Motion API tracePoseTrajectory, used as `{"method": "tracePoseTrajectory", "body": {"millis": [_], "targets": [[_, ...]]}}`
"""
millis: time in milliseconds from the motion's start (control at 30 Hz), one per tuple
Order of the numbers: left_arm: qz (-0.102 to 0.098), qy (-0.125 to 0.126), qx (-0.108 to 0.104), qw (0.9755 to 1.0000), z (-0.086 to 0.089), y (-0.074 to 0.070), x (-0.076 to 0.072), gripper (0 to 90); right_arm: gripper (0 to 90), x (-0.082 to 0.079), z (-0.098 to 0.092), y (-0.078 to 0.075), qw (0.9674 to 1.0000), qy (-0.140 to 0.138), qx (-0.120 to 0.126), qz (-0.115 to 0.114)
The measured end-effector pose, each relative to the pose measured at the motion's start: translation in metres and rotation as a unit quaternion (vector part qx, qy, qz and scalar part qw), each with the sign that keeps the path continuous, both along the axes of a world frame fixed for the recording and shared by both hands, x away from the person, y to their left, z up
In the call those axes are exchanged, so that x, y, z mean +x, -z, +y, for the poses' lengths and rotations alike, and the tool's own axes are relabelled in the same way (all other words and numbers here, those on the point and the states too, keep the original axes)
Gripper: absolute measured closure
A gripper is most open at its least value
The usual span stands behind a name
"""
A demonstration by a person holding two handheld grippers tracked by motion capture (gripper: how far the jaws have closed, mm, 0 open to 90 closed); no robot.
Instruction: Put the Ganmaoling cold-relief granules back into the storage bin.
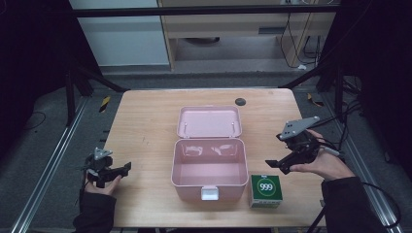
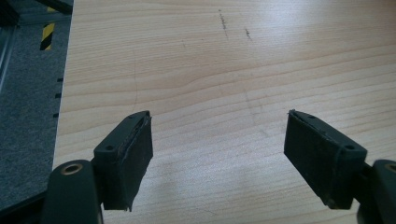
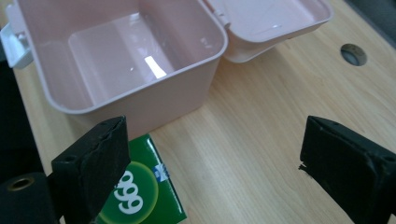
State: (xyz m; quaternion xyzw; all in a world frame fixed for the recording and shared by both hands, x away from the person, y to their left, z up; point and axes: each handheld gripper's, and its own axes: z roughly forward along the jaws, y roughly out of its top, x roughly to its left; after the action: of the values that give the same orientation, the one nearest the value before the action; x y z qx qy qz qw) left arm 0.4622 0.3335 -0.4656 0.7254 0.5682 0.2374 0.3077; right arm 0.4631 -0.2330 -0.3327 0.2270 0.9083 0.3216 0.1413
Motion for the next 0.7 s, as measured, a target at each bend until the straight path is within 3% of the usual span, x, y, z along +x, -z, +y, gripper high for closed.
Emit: {"method": "tracePoseTrajectory", "body": {"millis": [233, 433, 467, 700], "targets": [[0.002, 0.002, 0.004, 1.0, -0.001, 0.001, 0.001, 23.1, 7.9, -0.003, 0.008, 0.001, 0.9985, -0.038, -0.035, 0.017], [0.002, 0.004, 0.008, 1.0, -0.002, 0.001, 0.001, 23.2, 7.3, -0.008, 0.016, 0.005, 0.9943, -0.072, -0.072, 0.03], [0.002, 0.004, 0.008, 1.0, -0.002, 0.001, 0.001, 23.2, 7.1, -0.009, 0.019, 0.007, 0.9925, -0.08, -0.087, 0.034], [0.003, 0.005, 0.009, 0.9999, -0.002, 0.002, 0.001, 23.2, 6.8, -0.014, 0.024, 0.012, 0.9886, -0.098, -0.106, 0.04]]}}
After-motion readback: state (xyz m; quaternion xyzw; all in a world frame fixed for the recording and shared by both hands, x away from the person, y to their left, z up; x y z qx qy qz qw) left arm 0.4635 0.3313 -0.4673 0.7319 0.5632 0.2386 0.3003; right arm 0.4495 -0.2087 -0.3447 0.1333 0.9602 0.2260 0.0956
